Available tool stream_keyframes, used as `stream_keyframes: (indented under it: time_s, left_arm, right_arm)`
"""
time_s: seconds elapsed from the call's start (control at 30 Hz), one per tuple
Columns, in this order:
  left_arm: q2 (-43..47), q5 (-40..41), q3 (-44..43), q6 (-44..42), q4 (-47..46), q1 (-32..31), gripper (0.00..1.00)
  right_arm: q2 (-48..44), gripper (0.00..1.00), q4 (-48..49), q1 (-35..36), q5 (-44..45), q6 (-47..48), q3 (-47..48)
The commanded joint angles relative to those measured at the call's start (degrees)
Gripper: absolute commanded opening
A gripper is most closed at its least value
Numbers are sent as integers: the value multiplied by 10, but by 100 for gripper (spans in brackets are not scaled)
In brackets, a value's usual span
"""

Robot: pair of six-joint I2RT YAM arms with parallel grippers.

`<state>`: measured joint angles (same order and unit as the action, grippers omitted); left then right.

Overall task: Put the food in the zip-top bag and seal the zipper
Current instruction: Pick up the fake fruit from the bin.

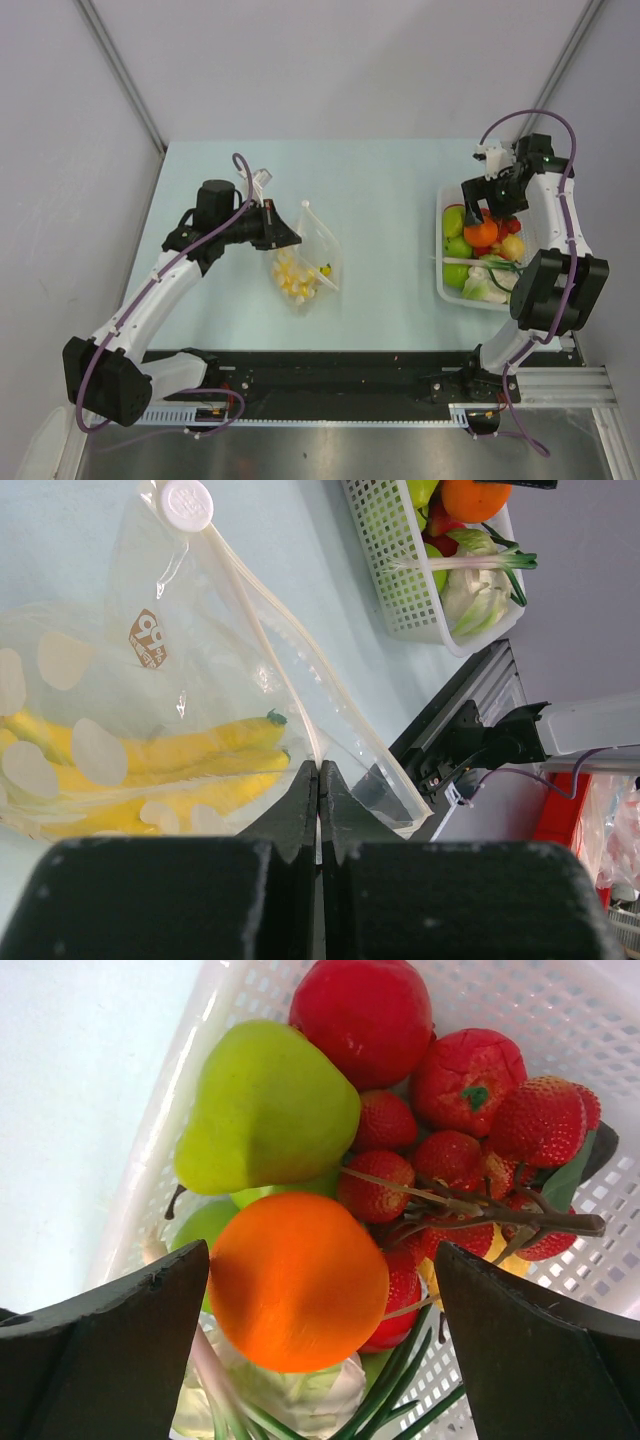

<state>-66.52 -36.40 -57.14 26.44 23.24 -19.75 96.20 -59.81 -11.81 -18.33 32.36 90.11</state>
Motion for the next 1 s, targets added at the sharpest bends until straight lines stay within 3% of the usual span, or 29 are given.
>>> stream_keyframes:
  time_s: [0.0, 0.5, 0.97]
  left_arm:
    - [13, -12, -5, -13, -8, -2, 0]
    - [20, -14, 5, -12, -9, -2, 0]
    - [19, -14, 3, -13, -8, -1, 0]
  right_arm:
    - [-8, 99, 0, 6, 31, 17, -1]
    - [-19, 100, -79, 25, 14, 59, -14]
    - [-27, 98, -88, 44, 1, 61, -57]
